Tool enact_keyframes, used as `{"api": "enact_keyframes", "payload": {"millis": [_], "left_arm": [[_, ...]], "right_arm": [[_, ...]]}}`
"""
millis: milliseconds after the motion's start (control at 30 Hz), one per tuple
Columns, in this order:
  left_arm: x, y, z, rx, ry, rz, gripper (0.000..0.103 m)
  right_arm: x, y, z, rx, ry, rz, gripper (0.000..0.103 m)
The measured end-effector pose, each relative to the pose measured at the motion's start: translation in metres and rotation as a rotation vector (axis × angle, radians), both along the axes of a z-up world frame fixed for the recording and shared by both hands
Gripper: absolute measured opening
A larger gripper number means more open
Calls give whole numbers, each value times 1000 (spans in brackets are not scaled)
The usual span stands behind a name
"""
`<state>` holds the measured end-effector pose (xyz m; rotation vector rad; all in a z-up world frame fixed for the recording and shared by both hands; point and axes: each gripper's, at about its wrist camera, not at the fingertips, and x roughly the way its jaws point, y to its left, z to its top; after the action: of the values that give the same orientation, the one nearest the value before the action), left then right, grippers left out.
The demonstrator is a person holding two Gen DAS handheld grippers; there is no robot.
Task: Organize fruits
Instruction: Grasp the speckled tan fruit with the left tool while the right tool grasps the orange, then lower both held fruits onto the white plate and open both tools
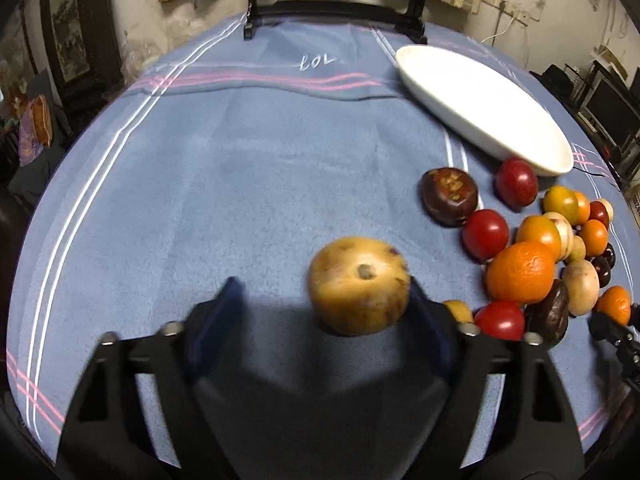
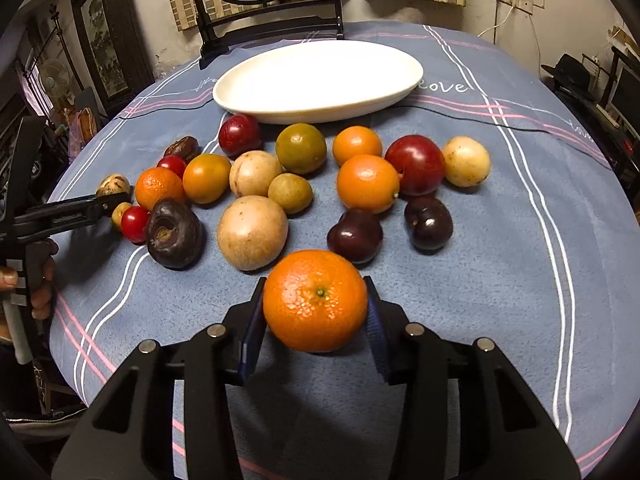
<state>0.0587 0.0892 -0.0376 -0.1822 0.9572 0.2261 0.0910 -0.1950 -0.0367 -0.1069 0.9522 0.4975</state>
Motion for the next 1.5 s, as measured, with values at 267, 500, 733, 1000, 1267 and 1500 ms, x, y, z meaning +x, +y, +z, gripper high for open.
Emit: {"api": "enact_keyframes", "payload": {"millis": [267, 500, 733, 1000, 1267, 1500], "left_arm": [[12, -16, 18, 21, -30, -75, 44], [101, -52, 68, 40, -100, -195, 45], [224, -67, 40, 14, 19, -163, 46], [210, -67, 48, -3, -26, -187, 91], [106, -70, 83, 15, -143, -268, 100], [39, -71, 60, 75, -103, -249, 101]], "right_arm": [[6, -13, 46, 82, -83, 81, 46], [106, 18, 74, -26, -177, 39, 45], [224, 58, 19, -149, -2, -24, 45], [206, 32, 46, -102, -117, -34, 67], [99, -33, 73, 79, -190, -26, 67], [36, -72, 49, 128, -130, -101, 68]]}}
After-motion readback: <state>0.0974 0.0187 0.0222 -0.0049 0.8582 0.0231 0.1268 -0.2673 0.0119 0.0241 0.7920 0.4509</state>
